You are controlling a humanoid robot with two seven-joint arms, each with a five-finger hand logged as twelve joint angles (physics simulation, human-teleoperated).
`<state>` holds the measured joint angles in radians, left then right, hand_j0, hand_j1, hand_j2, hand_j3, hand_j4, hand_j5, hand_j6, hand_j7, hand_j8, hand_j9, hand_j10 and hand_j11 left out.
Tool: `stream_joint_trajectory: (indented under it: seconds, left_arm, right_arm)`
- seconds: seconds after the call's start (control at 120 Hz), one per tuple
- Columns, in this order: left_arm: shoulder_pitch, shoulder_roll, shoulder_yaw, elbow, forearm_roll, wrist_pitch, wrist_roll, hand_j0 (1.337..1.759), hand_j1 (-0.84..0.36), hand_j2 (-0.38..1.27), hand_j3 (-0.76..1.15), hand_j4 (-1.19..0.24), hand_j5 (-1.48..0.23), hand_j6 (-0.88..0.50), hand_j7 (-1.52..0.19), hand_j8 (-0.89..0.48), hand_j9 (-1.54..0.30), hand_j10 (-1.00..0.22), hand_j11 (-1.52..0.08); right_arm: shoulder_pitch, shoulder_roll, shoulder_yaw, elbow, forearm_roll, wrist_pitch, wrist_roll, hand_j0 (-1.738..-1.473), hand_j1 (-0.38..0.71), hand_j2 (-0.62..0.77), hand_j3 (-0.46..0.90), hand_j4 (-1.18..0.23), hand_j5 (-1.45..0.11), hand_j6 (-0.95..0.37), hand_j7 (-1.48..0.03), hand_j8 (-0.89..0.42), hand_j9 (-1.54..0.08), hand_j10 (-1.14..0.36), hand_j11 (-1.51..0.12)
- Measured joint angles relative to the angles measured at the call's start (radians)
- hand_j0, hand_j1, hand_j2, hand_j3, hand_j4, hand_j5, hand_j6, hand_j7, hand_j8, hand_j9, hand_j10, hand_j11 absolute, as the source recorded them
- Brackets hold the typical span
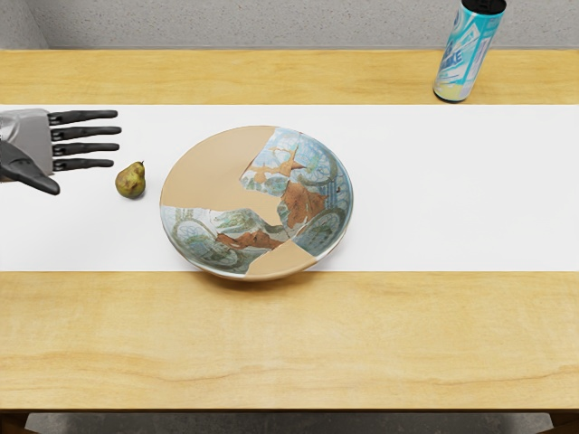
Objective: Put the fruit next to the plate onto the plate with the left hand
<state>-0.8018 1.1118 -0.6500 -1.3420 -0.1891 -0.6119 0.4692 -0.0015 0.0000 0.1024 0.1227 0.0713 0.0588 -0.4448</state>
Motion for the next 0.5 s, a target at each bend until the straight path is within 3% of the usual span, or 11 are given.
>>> stream_joint_trajectory:
  seconds: [0.292, 0.383, 0.5]
  left_arm:
    - [-0.037, -0.059, -0.002, -0.017, 0.014, 0.000, 0.001, 1.658, 0.33, 0.00, 0.00, -0.01, -0.02, -0.01, -0.02, -0.01, -0.02, -0.01, -0.02]
    - [-0.080, -0.132, -0.007, -0.015, 0.126, 0.000, 0.001, 1.658, 0.33, 0.00, 0.00, -0.01, -0.02, -0.01, -0.02, -0.01, -0.02, -0.01, -0.02]
    - [-0.100, -0.148, -0.011, -0.014, 0.350, 0.000, 0.001, 1.658, 0.33, 0.00, 0.00, -0.01, -0.02, -0.01, -0.02, -0.01, -0.02, -0.01, -0.02]
  right_arm:
    - [0.006, 0.000, -0.009, 0.000, -0.002, 0.000, 0.000, -1.658, -0.35, 0.00, 0.00, 0.00, 0.00, 0.00, 0.00, 0.00, 0.00, 0.00, 0.00]
    - [0.006, 0.000, -0.010, 0.000, -0.002, -0.001, 0.000, -1.658, -0.35, 0.00, 0.00, 0.00, 0.00, 0.00, 0.00, 0.00, 0.00, 0.00, 0.00]
    - [0.007, 0.000, -0.010, 0.000, -0.002, -0.001, 0.000, -1.658, -0.35, 0.00, 0.00, 0.00, 0.00, 0.00, 0.00, 0.00, 0.00, 0.00, 0.00]
